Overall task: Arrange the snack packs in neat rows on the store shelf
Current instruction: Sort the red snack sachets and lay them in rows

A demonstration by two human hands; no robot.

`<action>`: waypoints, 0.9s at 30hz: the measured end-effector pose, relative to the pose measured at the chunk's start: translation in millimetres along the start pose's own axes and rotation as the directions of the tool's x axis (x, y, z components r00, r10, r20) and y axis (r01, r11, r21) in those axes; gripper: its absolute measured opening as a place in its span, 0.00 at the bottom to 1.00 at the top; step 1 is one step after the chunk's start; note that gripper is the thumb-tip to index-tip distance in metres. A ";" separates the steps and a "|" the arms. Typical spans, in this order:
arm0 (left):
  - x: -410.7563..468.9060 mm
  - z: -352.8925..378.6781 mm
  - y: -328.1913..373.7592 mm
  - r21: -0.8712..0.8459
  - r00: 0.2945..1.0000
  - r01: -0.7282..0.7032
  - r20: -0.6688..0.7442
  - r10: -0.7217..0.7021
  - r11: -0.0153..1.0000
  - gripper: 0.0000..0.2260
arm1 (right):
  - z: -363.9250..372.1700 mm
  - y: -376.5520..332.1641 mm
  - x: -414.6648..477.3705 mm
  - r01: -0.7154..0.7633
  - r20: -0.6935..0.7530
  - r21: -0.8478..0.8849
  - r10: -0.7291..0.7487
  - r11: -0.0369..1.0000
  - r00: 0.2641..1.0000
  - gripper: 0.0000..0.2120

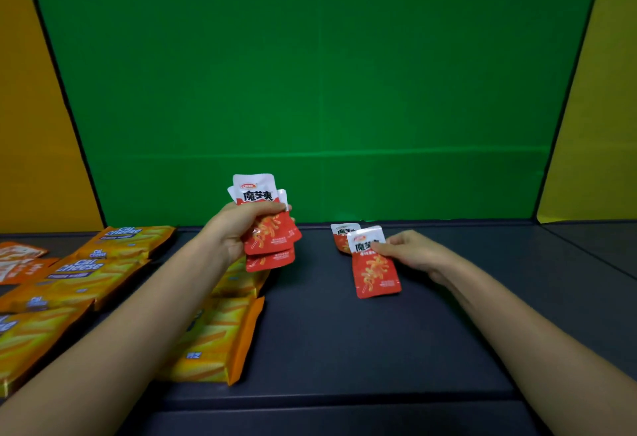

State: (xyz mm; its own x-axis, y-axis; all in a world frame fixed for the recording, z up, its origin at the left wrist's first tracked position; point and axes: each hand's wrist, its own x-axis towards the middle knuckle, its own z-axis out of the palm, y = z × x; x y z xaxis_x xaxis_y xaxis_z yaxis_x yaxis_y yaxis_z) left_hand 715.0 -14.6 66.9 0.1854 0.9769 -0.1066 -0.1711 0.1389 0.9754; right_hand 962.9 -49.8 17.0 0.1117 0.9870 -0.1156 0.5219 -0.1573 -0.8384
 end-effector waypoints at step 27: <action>-36.3 25.2 -24.6 0.038 0.982 0.077 0.171 -0.083 0.996 0.08 | 33.5 -31.6 -31.2 0.297 -0.202 -0.009 -0.292 0.955 0.935 0.19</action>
State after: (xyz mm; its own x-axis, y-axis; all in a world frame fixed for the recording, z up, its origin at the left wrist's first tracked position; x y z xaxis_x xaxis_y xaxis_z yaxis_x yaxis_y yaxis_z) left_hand 736.8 -57.5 51.7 0.3614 0.9199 -0.1525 -0.1191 0.2078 0.9709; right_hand 914.5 -74.5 29.3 0.1224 0.9619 0.2444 0.5392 0.1423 -0.8300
